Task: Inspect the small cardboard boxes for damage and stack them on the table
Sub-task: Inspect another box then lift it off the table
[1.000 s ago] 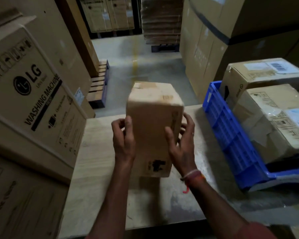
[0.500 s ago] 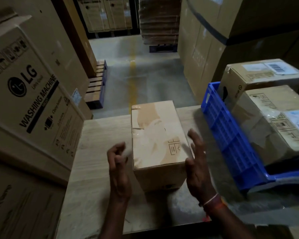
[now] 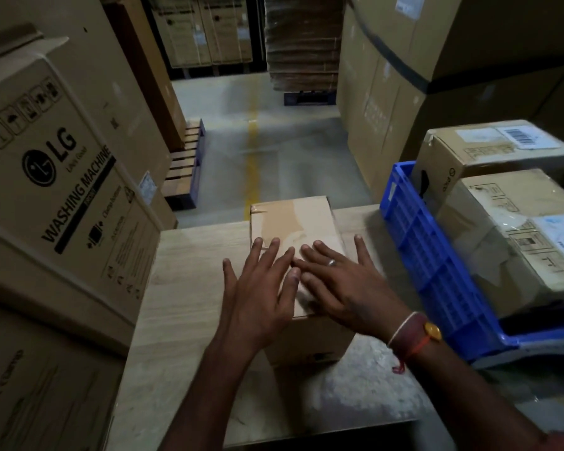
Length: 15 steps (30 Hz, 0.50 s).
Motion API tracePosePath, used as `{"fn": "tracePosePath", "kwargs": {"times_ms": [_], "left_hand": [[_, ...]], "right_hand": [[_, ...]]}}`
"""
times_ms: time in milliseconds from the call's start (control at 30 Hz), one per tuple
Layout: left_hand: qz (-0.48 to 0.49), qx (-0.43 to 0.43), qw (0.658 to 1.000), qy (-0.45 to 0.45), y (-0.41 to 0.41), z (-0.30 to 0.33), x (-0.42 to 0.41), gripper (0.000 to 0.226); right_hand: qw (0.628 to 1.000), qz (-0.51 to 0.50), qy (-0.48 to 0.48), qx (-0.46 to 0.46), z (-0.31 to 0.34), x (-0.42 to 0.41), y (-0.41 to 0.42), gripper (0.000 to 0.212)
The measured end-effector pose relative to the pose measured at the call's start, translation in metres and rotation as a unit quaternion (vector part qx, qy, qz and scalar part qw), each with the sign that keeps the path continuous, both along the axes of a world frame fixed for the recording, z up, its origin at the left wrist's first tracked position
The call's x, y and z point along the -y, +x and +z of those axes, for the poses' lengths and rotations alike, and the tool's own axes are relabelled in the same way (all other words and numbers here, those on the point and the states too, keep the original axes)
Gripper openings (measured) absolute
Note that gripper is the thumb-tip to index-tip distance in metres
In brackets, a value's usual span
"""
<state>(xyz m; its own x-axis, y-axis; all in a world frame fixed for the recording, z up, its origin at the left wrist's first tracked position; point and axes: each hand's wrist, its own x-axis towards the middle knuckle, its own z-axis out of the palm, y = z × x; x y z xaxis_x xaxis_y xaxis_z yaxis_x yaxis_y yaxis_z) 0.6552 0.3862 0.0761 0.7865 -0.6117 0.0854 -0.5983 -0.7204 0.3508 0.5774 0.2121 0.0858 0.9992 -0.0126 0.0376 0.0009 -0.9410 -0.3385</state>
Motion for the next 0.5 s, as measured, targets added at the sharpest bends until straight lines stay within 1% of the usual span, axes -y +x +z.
{"fn": "tracePosePath", "kwargs": {"times_ms": [67, 133, 233, 333, 433, 500], "left_hand": [[0.015, 0.008, 1.000, -0.008, 0.016, 0.013, 0.005, 0.056], [0.025, 0.025, 0.999, -0.008, 0.035, 0.020, 0.015, 0.048], [0.014, 0.006, 1.000, 0.021, 0.056, 0.012, 0.030, 0.057], [0.003, -0.028, 0.999, 0.033, 0.064, -0.005, 0.031, 0.061], [0.016, -0.023, 1.000, 0.004, 0.063, -0.012, 0.031, 0.062], [0.032, -0.020, 0.998, -0.050, 0.059, -0.010, 0.032, 0.061]], "right_hand": [[0.999, -0.019, 0.029, 0.029, 0.007, 0.012, 0.023, 0.062], [0.999, -0.034, 0.014, 0.040, 0.005, 0.024, 0.049, 0.058], [0.999, -0.041, -0.019, -0.022, -0.008, 0.030, 0.072, 0.056], [0.998, -0.045, -0.031, -0.035, -0.015, 0.030, 0.074, 0.059], [0.998, -0.048, -0.034, -0.036, -0.017, 0.030, 0.073, 0.059], [0.998, -0.045, -0.030, -0.032, -0.016, 0.029, 0.072, 0.059]]}}
